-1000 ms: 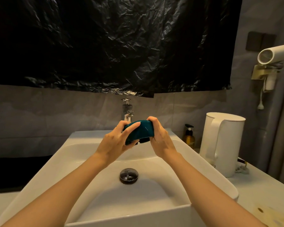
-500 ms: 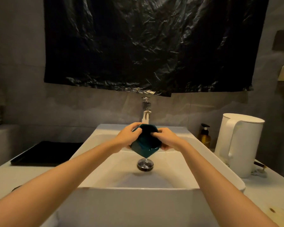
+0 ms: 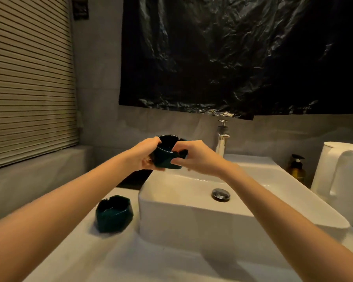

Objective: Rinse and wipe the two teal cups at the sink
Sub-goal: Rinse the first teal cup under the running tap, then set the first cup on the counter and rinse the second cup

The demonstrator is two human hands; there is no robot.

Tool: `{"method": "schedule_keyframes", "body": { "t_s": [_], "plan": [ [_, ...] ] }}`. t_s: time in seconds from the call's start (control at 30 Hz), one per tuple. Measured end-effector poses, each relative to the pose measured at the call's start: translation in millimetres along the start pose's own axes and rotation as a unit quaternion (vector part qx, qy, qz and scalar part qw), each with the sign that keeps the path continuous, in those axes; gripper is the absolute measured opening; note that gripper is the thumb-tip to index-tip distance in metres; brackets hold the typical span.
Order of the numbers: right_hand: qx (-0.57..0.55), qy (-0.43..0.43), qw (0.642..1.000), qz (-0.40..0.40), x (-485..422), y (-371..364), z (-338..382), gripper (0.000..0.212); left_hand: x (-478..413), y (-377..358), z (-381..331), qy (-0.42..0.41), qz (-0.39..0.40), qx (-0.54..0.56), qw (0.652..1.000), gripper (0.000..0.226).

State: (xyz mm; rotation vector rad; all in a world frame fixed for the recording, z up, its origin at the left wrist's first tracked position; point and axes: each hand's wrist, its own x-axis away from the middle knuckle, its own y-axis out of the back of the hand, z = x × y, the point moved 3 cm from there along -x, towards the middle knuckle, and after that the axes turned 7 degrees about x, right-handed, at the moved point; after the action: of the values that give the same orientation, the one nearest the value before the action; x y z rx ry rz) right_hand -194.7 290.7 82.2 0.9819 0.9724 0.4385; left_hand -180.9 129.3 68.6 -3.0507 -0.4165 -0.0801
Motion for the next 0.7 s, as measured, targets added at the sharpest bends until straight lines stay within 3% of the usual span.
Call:
{"method": "schedule_keyframes", "body": {
  "t_s": [0.23, 0.33, 0.5, 0.7],
  "plan": [
    [-0.014, 0.049, 0.998, -0.029, -34.6, -44.7, 76.4, 0.019, 37.7, 95.2, 3.2, 0.005, -0.043, 0.011, 0.999, 0.034],
    [-0.031, 0.067, 0.997, -0.013, -47.2, -72.2, 105.0, 0.02, 49.2, 137.1, 12.2, 0.016, -0.09, -0.085, 0.992, 0.046],
    [-0.03, 0.099, 0.994, 0.04, -58.2, -127.3, 147.6, 0.024, 72.7, 206.6, 34.3, -0.037, -0.172, -0.275, 0.945, 0.04],
    [-0.031, 0.121, 0.99, 0.072, -57.3, -201.1, 177.1, 0.025, 89.1, 264.7, 80.7, -0.037, -0.215, -0.234, 0.948, 0.027]
  ]
}}
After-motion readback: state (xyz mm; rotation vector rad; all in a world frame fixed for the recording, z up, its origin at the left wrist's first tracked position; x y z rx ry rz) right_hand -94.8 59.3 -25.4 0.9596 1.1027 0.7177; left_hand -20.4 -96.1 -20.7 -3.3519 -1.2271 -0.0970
